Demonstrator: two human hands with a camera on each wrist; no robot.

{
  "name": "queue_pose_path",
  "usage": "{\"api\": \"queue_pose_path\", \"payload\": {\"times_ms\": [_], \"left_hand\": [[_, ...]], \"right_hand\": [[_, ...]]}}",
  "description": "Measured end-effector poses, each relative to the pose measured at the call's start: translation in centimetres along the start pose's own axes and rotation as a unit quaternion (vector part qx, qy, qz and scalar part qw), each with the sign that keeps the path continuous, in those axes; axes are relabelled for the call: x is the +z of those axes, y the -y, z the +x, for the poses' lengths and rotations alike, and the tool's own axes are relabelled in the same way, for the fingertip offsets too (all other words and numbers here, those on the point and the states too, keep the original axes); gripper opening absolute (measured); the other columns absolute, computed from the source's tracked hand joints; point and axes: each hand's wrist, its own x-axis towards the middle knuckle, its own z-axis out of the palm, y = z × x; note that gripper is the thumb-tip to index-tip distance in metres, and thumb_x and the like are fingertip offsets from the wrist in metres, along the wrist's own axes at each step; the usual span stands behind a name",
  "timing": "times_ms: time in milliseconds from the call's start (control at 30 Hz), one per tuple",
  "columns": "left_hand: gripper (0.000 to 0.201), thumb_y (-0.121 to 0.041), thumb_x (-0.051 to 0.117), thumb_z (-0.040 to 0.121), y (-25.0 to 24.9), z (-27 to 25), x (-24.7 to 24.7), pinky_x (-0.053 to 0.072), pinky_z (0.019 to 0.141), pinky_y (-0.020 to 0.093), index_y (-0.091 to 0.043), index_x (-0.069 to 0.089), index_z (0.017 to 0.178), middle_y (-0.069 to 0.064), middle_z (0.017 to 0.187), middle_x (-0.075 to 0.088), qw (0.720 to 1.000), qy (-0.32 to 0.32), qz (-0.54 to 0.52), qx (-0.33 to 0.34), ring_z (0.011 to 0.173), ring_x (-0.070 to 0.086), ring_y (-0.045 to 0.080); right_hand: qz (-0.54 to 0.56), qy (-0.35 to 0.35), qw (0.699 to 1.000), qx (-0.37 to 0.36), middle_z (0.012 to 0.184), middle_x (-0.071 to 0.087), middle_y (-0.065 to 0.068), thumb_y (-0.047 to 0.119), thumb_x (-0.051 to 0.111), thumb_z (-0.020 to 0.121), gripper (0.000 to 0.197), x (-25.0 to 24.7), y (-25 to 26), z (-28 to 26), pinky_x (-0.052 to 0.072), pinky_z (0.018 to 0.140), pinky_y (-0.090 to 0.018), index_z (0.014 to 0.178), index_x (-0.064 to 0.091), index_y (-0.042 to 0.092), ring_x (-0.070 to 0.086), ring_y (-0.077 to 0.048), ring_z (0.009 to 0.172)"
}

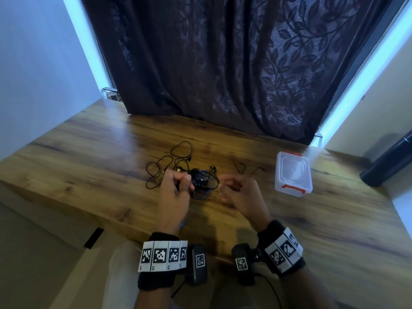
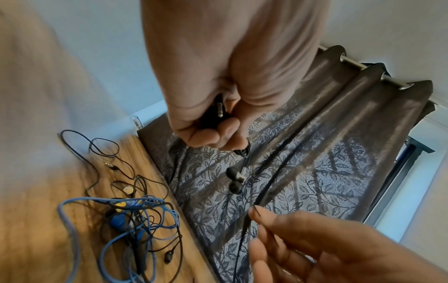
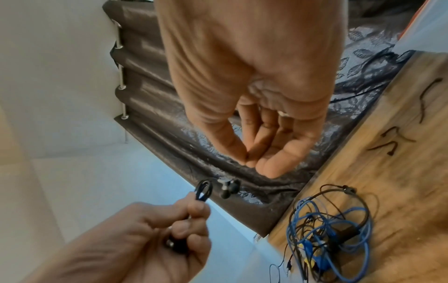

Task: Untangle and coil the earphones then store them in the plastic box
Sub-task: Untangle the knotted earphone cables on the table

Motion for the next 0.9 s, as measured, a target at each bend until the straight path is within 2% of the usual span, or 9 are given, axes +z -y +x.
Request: {"api": "queue_pose_path", "payload": {"times_ms": [67,167,300,367,500,600,700,833,900], "left_hand": [[0.011,-0.008,0.053,0.099,0.0,0.1,-0.1,0.048,0.074,0.032,-0.016,0.050,0.092,0.008,0.079,0.061,1.000,-0.014,-0.005,0.000,0.070,0.058,0.006],[0.016,-0.007,0.053,0.099,0.0,0.1,-0.2,0.051,0.084,0.040,-0.019,0.048,0.089,0.009,0.078,0.061,1.000,-0.030,-0.002,0.008,0.081,0.061,0.020],[0.014,-0.007,0.054,0.098,-0.2,-0.1,0.2,0.049,0.076,0.028,-0.017,0.051,0.090,0.007,0.077,0.062,1.000,-0.018,0.003,0.021,0.074,0.060,0.010],[0.012,-0.008,0.055,0.098,-0.1,0.0,0.3,0.049,0.077,0.031,-0.017,0.052,0.091,0.007,0.077,0.063,1.000,-0.010,0.006,0.015,0.076,0.061,0.011],[0.014,-0.008,0.056,0.098,-0.1,-0.1,0.3,0.048,0.072,0.026,-0.018,0.052,0.090,0.008,0.077,0.065,1.000,0.000,0.006,0.013,0.073,0.060,0.010],[0.012,-0.008,0.056,0.098,-0.4,-0.2,0.3,0.047,0.068,0.013,-0.016,0.053,0.091,0.006,0.078,0.066,1.000,0.010,0.015,0.014,0.072,0.060,-0.001],[0.013,-0.009,0.057,0.097,-0.6,-0.3,0.2,0.048,0.065,0.010,-0.017,0.052,0.090,0.003,0.077,0.069,1.000,0.007,0.007,0.008,0.071,0.061,-0.003],[0.014,-0.012,0.059,0.097,-0.5,-0.2,0.0,0.054,0.074,0.023,-0.018,0.049,0.089,-0.012,0.070,0.071,1.000,0.012,-0.008,-0.025,0.074,0.065,-0.003],[0.013,-0.013,0.059,0.097,-0.5,-0.2,-0.1,0.056,0.081,0.036,-0.018,0.049,0.091,-0.005,0.074,0.074,0.999,0.016,-0.014,-0.038,0.084,0.069,0.010]], "right_hand": [[-0.046,0.027,0.998,0.014,0.096,0.075,0.004,0.012,0.069,0.094,0.019,0.4,-0.5,-0.4,0.063,0.078,-0.031,0.108,0.071,0.025,0.074,-0.013,0.086],[-0.070,0.096,0.990,0.071,0.101,0.074,0.003,0.013,0.070,0.094,0.021,0.9,-1.1,-0.5,0.062,0.076,-0.026,0.115,0.072,0.016,0.074,-0.008,0.080],[-0.010,0.126,0.989,0.072,0.094,0.075,-0.002,0.012,0.070,0.094,0.021,2.1,-1.1,0.0,0.062,0.080,-0.030,0.114,0.072,0.017,0.072,-0.008,0.076],[0.020,0.130,0.990,0.051,0.092,0.075,-0.002,0.010,0.069,0.095,0.022,2.5,-0.8,0.3,0.062,0.084,-0.033,0.114,0.071,0.020,0.072,-0.012,0.079],[0.099,0.123,0.987,0.037,0.090,0.072,0.000,0.005,0.062,0.098,0.030,3.5,0.0,0.7,0.057,0.076,-0.025,0.127,0.067,0.010,0.067,-0.010,0.081],[0.151,0.122,0.980,0.043,0.093,0.071,-0.002,0.005,0.061,0.098,0.025,4.1,0.0,1.1,0.052,0.072,-0.027,0.121,0.071,0.006,0.063,-0.014,0.084],[0.168,0.118,0.977,0.051,0.091,0.069,-0.004,0.003,0.061,0.097,0.023,4.4,-0.1,1.5,0.050,0.071,-0.028,0.117,0.073,0.004,0.061,-0.016,0.082],[0.179,0.113,0.976,0.043,0.087,0.066,-0.008,-0.004,0.055,0.095,0.028,4.2,0.2,1.5,0.048,0.070,-0.029,0.112,0.076,0.005,0.057,-0.019,0.079],[0.179,0.117,0.976,0.034,0.084,0.065,-0.007,-0.006,0.053,0.094,0.030,4.1,0.1,1.6,0.046,0.070,-0.030,0.110,0.076,0.005,0.055,-0.021,0.080]]}}
